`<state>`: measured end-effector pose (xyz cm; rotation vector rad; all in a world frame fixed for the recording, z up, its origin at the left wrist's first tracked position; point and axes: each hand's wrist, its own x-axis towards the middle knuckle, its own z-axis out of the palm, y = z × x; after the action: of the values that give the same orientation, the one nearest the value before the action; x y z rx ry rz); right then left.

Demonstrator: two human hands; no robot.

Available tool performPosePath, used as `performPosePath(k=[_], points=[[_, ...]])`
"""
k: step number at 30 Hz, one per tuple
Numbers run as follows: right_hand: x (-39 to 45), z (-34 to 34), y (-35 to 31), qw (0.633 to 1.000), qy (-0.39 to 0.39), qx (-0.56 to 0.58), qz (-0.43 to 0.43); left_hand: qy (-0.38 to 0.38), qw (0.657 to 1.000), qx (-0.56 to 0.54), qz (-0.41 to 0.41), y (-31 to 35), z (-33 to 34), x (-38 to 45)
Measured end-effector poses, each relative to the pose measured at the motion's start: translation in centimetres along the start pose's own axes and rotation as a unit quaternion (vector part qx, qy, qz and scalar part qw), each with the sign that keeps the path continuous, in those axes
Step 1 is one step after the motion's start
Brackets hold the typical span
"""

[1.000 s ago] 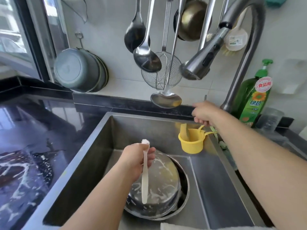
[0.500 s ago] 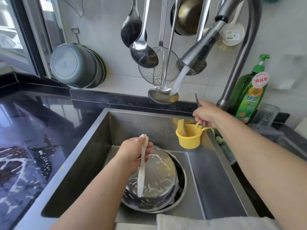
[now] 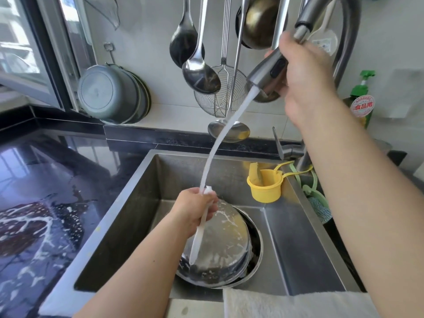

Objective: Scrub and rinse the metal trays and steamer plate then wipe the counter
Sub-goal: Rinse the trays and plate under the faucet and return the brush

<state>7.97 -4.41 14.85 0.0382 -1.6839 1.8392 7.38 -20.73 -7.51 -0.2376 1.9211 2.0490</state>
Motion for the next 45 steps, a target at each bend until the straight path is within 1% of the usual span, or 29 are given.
performPosePath(k=[2, 6, 10, 13, 14, 16, 18, 19, 21, 22, 24, 25, 27, 30, 32, 34, 37, 40, 42, 45], points=[[-0.4, -0.2, 0.7, 0.998, 0.012, -0.059, -0.004, 0.013, 1.000, 0.023, 0.007, -0.1, 0.2, 0.3], [-3.3, -1.1, 4.3, 0.991, -0.023, -0.131, 0.025, 0.015, 0.992, 0.122, 0.043, -0.7, 0.3, 0.9], [-6.0, 0.2, 7.3, 0.982, -0.066, -0.152, 0.089, 0.025, 0.972, 0.226, 0.066, -1.0, 0.5, 1.0], [-6.5, 1.1, 7.9, 0.976, -0.104, -0.155, 0.113, 0.039, 0.948, 0.312, 0.049, -0.8, 0.6, 0.9], [-6.4, 1.1, 7.8, 0.975, -0.111, -0.154, 0.116, 0.046, 0.943, 0.326, 0.044, -0.7, 0.6, 0.9], [-6.1, 0.8, 7.7, 0.973, -0.120, -0.149, 0.126, 0.055, 0.951, 0.302, 0.036, -0.6, 0.6, 0.9], [-5.9, 0.4, 8.1, 0.972, -0.116, -0.163, 0.120, 0.041, 0.967, 0.248, 0.042, -0.5, 0.5, 1.1], [-5.8, 0.2, 8.4, 0.972, -0.110, -0.179, 0.109, 0.022, 0.978, 0.204, 0.045, -0.6, 0.5, 1.1], [-5.5, -0.2, 8.9, 0.969, -0.104, -0.201, 0.100, -0.026, 0.996, 0.076, 0.027, -0.5, 0.5, 0.8], [-5.3, -0.3, 9.0, 0.967, -0.104, -0.207, 0.102, -0.057, 0.998, 0.030, 0.015, -0.5, 0.4, 0.7], [-4.9, -0.6, 9.5, 0.963, -0.099, -0.233, 0.095, -0.113, 0.994, -0.011, 0.001, -0.5, 0.2, 0.6], [-4.7, -0.8, 9.7, 0.960, -0.093, -0.248, 0.088, -0.134, 0.991, -0.018, 0.000, -0.5, 0.2, 0.5], [-4.4, -1.3, 9.8, 0.957, -0.093, -0.261, 0.083, -0.149, 0.988, -0.027, 0.010, -0.4, 0.1, 0.5], [-4.1, -1.6, 9.9, 0.961, -0.113, -0.232, 0.098, -0.117, 0.991, -0.057, 0.032, -0.1, 0.4, 0.4], [-4.3, -1.2, 9.9, 0.964, -0.117, -0.219, 0.093, -0.093, 0.993, -0.027, 0.060, -0.2, 0.8, 0.2], [-4.6, -0.8, 10.1, 0.966, -0.112, -0.217, 0.081, -0.061, 0.995, 0.037, 0.071, -0.2, 1.4, -0.2], [-4.6, -0.5, 10.2, 0.966, -0.111, -0.217, 0.080, -0.005, 0.994, 0.100, 0.043, 0.2, 2.2, -0.9], [-4.6, -0.7, 10.1, 0.966, -0.119, -0.216, 0.082, 0.016, 0.996, 0.087, -0.008, 0.4, 1.9, -1.1], [-4.6, -0.9, 10.1, 0.965, -0.120, -0.218, 0.082, -0.005, 0.999, 0.035, -0.012, 0.2, 1.4, -0.7], [-4.4, -1.2, 10.1, 0.963, -0.127, -0.224, 0.083, -0.087, 0.994, -0.071, 0.001, 0.0, 1.0, -0.2]])
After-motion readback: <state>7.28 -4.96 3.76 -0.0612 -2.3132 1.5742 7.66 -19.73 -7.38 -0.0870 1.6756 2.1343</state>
